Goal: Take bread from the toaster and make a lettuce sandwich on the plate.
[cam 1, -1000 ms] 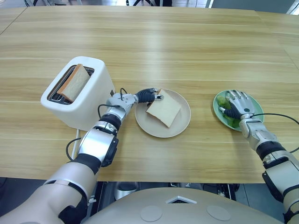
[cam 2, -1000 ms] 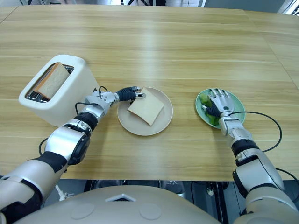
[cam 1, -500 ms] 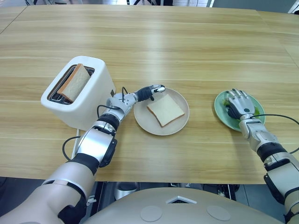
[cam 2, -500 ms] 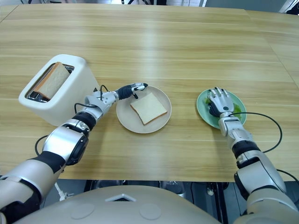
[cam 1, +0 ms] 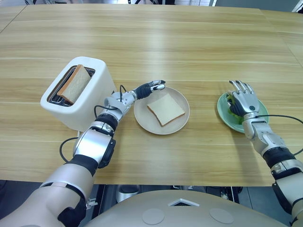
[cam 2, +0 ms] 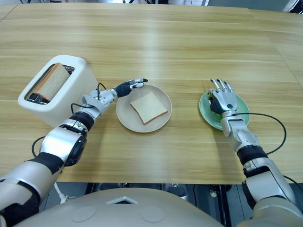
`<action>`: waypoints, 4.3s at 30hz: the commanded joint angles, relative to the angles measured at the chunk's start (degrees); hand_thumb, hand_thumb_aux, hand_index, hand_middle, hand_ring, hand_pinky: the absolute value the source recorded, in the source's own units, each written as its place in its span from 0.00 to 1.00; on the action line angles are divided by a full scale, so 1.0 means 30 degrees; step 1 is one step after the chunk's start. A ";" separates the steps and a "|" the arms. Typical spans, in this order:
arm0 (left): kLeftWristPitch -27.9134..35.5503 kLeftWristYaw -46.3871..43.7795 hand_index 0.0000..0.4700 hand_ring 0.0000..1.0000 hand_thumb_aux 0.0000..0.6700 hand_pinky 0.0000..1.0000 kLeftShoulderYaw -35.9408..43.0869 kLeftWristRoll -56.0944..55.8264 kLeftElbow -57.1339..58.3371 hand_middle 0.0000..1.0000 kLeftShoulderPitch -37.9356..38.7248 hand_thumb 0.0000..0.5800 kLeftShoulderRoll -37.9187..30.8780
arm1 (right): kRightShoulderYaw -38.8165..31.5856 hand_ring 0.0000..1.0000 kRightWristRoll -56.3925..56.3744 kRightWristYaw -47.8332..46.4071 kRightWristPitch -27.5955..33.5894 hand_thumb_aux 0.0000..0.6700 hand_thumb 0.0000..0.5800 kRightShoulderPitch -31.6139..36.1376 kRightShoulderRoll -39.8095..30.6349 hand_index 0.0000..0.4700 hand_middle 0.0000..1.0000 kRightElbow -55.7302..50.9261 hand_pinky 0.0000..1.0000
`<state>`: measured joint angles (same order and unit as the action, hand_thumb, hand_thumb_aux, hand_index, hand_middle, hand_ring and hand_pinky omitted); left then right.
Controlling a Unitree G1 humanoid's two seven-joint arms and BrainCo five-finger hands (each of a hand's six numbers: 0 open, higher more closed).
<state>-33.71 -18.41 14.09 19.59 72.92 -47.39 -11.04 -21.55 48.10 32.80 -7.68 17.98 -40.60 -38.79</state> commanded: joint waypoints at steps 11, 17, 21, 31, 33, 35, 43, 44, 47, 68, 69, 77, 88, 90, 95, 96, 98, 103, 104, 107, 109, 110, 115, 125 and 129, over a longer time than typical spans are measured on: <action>-0.0828 -0.0686 0.00 0.00 0.00 0.00 -0.0679 -0.0985 -0.0826 0.00 0.0478 0.00 0.0166 | 0.1291 0.00 -0.0914 -0.0555 -0.1589 1.00 1.00 -0.1189 0.0088 0.98 0.00 0.4042 0.00; -0.1742 -0.0709 0.00 0.00 0.00 0.00 -0.1004 -0.1434 -0.1881 0.00 0.0583 0.00 -0.0170 | 0.0943 0.00 -0.0554 -0.1111 -0.2273 1.00 1.00 -0.0519 0.0827 0.98 0.00 0.4685 0.00; -0.2457 -0.0905 0.00 0.00 0.00 0.00 -0.1370 -0.2120 -0.3808 0.00 0.1033 0.00 -0.0574 | 0.0396 0.00 -0.0149 -0.1540 -0.2719 1.00 1.00 0.0153 0.1657 0.98 0.00 0.4676 0.00; -0.1860 -0.1671 0.00 0.00 0.00 0.00 -0.2169 -0.3591 -0.8165 0.00 0.2453 0.00 -0.1635 | -0.0767 0.00 0.0457 -0.1580 -0.3736 1.00 1.00 0.1280 0.3086 0.98 0.00 0.2775 0.00; -0.1644 -0.1612 0.00 0.00 0.00 0.00 -0.2356 -0.3776 -0.8735 0.00 0.2611 0.00 -0.1887 | -0.1140 0.00 0.0608 -0.1770 -0.4093 1.00 1.00 0.1486 0.3484 0.98 0.00 0.2797 0.00; -0.1410 -0.1614 0.00 0.00 0.00 0.00 -0.2509 -0.4039 -0.9324 0.00 0.2745 0.00 -0.2090 | -0.1459 0.00 0.0753 -0.1896 -0.4353 1.00 1.00 0.1711 0.3837 0.98 0.00 0.2742 0.00; -0.0465 -0.1916 0.00 0.00 0.00 0.00 -0.3176 -0.5081 -1.1286 0.00 0.3118 0.00 -0.2746 | -0.2855 0.00 0.1229 -0.2382 -0.5257 1.00 1.00 0.2411 0.5515 0.98 0.00 0.3089 0.00; -0.0406 -0.1891 0.00 0.00 0.00 0.00 -0.3159 -0.5103 -1.1347 0.00 0.3154 0.00 -0.2783 | -0.2869 0.00 0.1223 -0.2384 -0.5322 1.00 1.00 0.2410 0.5607 0.98 0.00 0.3203 0.00; -0.0327 -0.1891 0.00 0.00 0.00 0.00 -0.3165 -0.5195 -1.1335 0.00 0.3201 0.00 -0.2822 | -0.3024 0.00 0.1197 -0.2409 -0.5498 1.00 1.00 0.2421 0.6040 0.98 0.00 0.3583 0.00; 0.1026 0.0491 0.00 0.00 0.00 0.00 -0.4340 -0.2629 -1.8357 0.00 0.5176 0.00 -0.5104 | -0.4801 0.00 0.1669 -0.0806 -0.5916 1.00 1.00 0.4191 0.9641 0.98 0.00 -0.0944 0.00; 0.1510 0.0453 0.00 0.00 0.00 0.00 -0.4555 -0.1751 -1.9874 0.00 0.5686 0.00 -0.5918 | -0.4937 0.00 0.1720 -0.0615 -0.5908 1.00 1.00 0.4373 0.9872 0.98 0.00 -0.1682 0.00; 0.3932 -0.1350 0.00 0.00 0.00 0.00 -0.6755 -0.2441 -2.5943 0.00 0.6256 0.00 -0.9919 | -0.5499 0.00 0.1611 0.0175 -0.6069 0.48 0.73 0.4671 1.0954 0.47 0.00 -0.4706 0.00; 0.3635 -0.1327 0.00 0.00 0.00 0.00 -0.9326 0.0475 -2.3313 0.00 0.7677 0.00 -1.6269 | -0.5218 0.00 0.0363 0.0088 -0.7318 0.00 0.00 0.4350 1.1479 0.00 0.00 -0.3942 0.00; 0.2821 -0.1442 0.00 0.00 0.00 0.00 -0.9618 0.0812 -2.2520 0.00 0.9436 0.00 -1.7186 | -0.5003 0.00 -0.0299 -0.0368 -0.7957 0.00 0.00 0.3994 1.1426 0.00 0.00 -0.3042 0.00; 0.1832 -0.1401 0.00 0.00 0.00 0.00 -0.9698 0.1245 -2.1423 0.00 1.2257 0.00 -1.8184 | -0.4742 0.00 -0.1191 -0.1393 -0.8715 0.00 0.00 0.3502 1.1244 0.00 0.00 -0.1868 0.00; 0.1705 -0.1451 0.00 0.00 0.00 0.00 -0.9600 0.1302 -2.1023 0.00 1.2725 0.00 -1.8323 | -0.4613 0.00 -0.1449 -0.1635 -0.8857 0.00 0.00 0.3396 1.1208 0.00 0.00 -0.1676 0.00; 0.1557 -0.1358 0.00 0.00 0.00 0.00 -0.9480 0.1355 -2.0319 0.00 1.3295 0.00 -1.8447 | -0.4330 0.00 -0.2066 -0.2121 -0.9181 0.00 0.00 0.3190 1.1168 0.00 0.00 -0.1287 0.00; 0.1210 -0.1379 0.00 0.00 0.00 0.00 -0.8869 0.1137 -1.9043 0.00 1.4016 0.00 -1.8051 | -0.3785 0.00 -0.2508 -0.2557 -0.9189 0.00 0.00 0.2880 1.0818 0.00 0.00 -0.0362 0.00; 0.1196 -0.1299 0.00 0.00 0.00 0.00 -0.8829 0.1114 -1.8980 0.00 1.4070 0.00 -1.7971 | -0.3588 0.00 -0.2632 -0.2580 -0.9198 0.00 0.00 0.2774 1.0670 0.00 0.00 -0.0054 0.00; 0.1248 -0.1016 0.00 0.00 0.00 0.00 -0.8869 0.1077 -1.8967 0.00 1.3962 0.00 -1.7824 | -0.3021 0.00 -0.3051 -0.2819 -0.9274 0.00 0.00 0.2422 1.0278 0.00 0.00 0.0803 0.00; 0.1260 -0.0894 0.00 0.00 0.00 0.00 -0.8779 0.1113 -1.8948 0.00 1.3767 0.00 -1.7755 | -0.2763 0.00 -0.3259 -0.3030 -0.9324 0.00 0.00 0.2193 1.0073 0.00 0.00 0.1261 0.00; 0.1265 -0.0862 0.00 0.00 0.00 0.00 -0.8702 0.1121 -1.8925 0.00 1.3670 0.00 -1.7713 | -0.2661 0.00 -0.3337 -0.3156 -0.9345 0.00 0.00 0.2054 0.9995 0.00 0.00 0.1511 0.00; 0.1364 -0.0491 0.00 0.00 0.00 0.00 -0.8133 0.1738 -1.8585 0.00 1.3882 0.00 -1.7635 | -0.2351 0.00 -0.3641 -0.3745 -0.9430 0.00 0.00 0.1421 0.9786 0.00 0.00 0.2461 0.00; 0.0783 -0.0123 0.21 0.00 0.22 0.00 -0.7708 0.1571 -1.8065 0.00 1.3856 0.38 -1.7351 | -0.1667 0.00 -0.4190 -0.4581 -0.9644 0.00 0.00 0.1034 0.9610 0.00 0.00 0.3292 0.00; 0.0776 0.0034 0.28 0.00 0.29 0.00 -0.7740 0.1439 -1.8029 0.00 1.4036 0.49 -1.7314 | -0.1502 0.00 -0.4198 -0.4715 -0.9713 0.00 0.00 0.0973 0.9661 0.00 0.00 0.3313 0.00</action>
<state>-30.94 -17.83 -10.45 24.12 17.96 -6.06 -63.49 -26.52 35.86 19.47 -36.67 21.49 -11.45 -29.48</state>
